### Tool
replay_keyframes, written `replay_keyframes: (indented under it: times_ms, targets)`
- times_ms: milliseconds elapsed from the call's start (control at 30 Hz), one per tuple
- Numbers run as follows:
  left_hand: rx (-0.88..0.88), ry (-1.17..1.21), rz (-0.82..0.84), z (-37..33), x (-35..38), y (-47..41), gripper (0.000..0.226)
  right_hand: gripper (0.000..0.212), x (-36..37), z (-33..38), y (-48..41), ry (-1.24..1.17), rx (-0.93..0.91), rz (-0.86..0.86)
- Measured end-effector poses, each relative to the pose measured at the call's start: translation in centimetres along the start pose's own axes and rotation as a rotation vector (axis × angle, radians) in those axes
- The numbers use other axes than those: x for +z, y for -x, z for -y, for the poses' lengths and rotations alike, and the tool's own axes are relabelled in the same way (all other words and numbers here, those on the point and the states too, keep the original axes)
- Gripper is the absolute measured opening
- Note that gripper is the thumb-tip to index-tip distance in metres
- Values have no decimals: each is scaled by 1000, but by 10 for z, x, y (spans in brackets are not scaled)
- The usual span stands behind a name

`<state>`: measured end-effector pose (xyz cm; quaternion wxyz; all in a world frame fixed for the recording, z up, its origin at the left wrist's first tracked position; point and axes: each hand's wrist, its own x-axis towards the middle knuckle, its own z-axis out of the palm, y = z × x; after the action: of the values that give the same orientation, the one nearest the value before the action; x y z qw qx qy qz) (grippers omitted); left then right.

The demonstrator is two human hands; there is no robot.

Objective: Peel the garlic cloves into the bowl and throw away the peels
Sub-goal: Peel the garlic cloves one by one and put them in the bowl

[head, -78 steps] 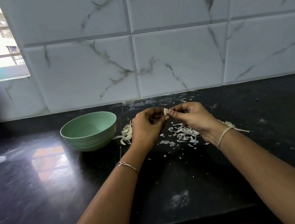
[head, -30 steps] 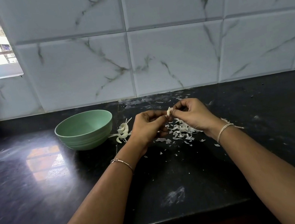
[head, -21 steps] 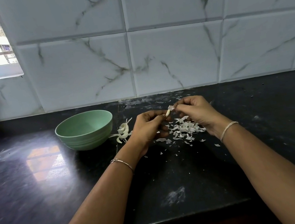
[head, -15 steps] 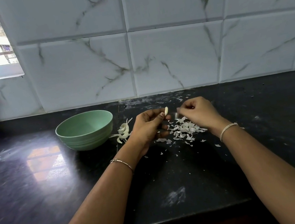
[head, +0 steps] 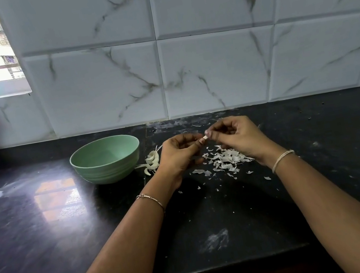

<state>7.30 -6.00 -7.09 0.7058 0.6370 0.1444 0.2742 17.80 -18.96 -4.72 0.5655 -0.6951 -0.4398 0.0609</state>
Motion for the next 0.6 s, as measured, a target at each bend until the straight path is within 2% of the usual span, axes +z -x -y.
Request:
replay_keyframes:
  times_ms: [133, 267, 467, 600]
  targets:
    - [33, -13, -15, -1, 0, 1, 19, 11, 3, -5, -2, 110, -66, -49]
    - [129, -174, -22, 1, 1, 1, 9, 18, 3, -7, -4, 103, -92, -64]
    - [257, -442, -76, -1, -2, -4, 3, 20, 5, -5, -1, 8, -57, -54]
    - [282, -517, -91, 3, -5, -7, 11, 17, 5, -5, 1, -129, 34, -36]
